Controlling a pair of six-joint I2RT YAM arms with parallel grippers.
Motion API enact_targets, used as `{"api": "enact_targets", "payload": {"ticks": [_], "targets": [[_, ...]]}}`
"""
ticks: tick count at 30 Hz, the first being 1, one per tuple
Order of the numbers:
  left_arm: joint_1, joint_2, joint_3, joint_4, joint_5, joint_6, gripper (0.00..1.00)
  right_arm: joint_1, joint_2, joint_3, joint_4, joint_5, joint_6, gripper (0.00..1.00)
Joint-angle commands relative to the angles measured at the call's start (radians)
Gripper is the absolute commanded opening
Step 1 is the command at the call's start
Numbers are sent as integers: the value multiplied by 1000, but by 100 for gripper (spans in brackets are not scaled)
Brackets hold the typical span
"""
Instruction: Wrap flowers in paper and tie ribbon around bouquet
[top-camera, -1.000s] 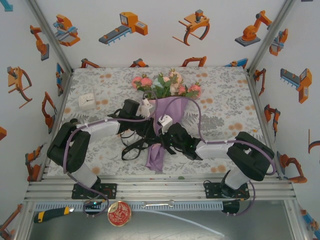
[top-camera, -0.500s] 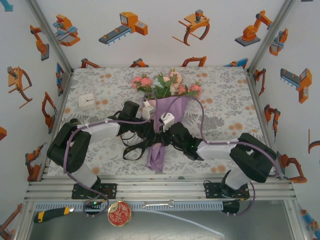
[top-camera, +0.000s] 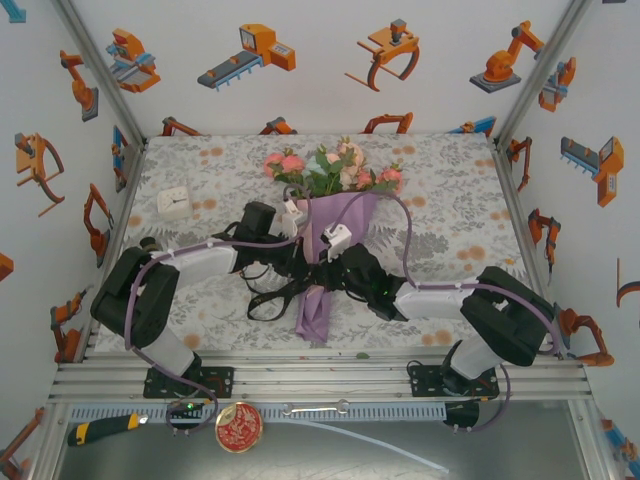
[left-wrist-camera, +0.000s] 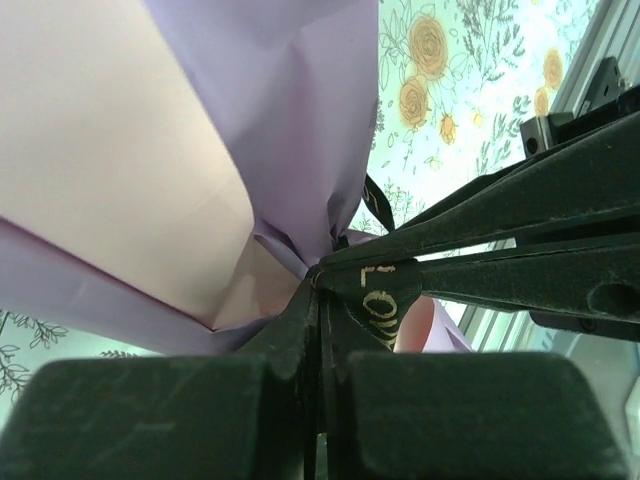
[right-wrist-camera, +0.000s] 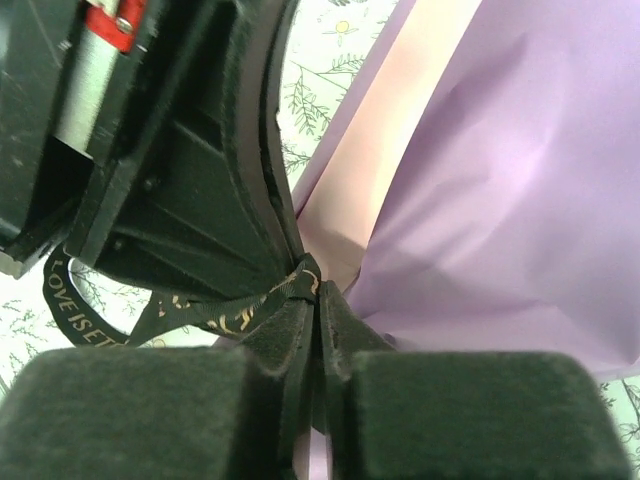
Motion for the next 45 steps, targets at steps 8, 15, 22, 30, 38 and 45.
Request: {"api": "enact_targets", "payload": {"ticks": [8, 15, 22, 30, 38, 45], "targets": [[23, -38, -23, 71, -26, -60, 0, -16, -99, -125, -30, 31, 45, 4], [26, -38, -18, 84, -52, -75, 0, -16, -115, -157, -61, -66, 38, 18], [26, -32, -20, 92, -43, -85, 0, -28, -329, -153, -227, -102, -42, 35], [24, -28, -20, 120, -26, -100, 0, -176, -283, 67, -361, -306, 86, 49], [14, -32, -29, 125, -12, -93, 0, -264, -44, 232, -429, -568, -30, 50], [11, -31, -31, 134, 2, -93, 0, -266, 81, 251, -275, -630, 28, 46]]}}
